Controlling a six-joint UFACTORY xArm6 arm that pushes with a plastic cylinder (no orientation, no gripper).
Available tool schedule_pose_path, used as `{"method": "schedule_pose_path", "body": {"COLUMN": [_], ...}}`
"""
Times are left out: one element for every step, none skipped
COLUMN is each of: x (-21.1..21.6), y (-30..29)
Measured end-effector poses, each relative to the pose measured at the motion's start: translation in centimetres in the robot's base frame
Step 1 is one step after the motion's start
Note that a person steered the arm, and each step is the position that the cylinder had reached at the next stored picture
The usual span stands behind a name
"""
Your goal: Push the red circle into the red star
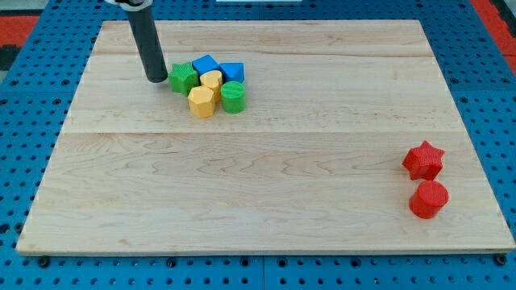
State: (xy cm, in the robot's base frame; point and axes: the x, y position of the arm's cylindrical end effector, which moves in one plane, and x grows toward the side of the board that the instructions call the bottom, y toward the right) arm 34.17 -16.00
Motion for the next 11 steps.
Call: {"method": "schedule_pose_path", "body": {"x": [10.4,18.8,24.0,24.2,20.7,20.0,21.6,18.5,17.0,17.0,15.5], "y": [4.4,14.1,28.1,41.0,41.0,41.9,43.7,48.2,41.6,29.1,22.2]}}
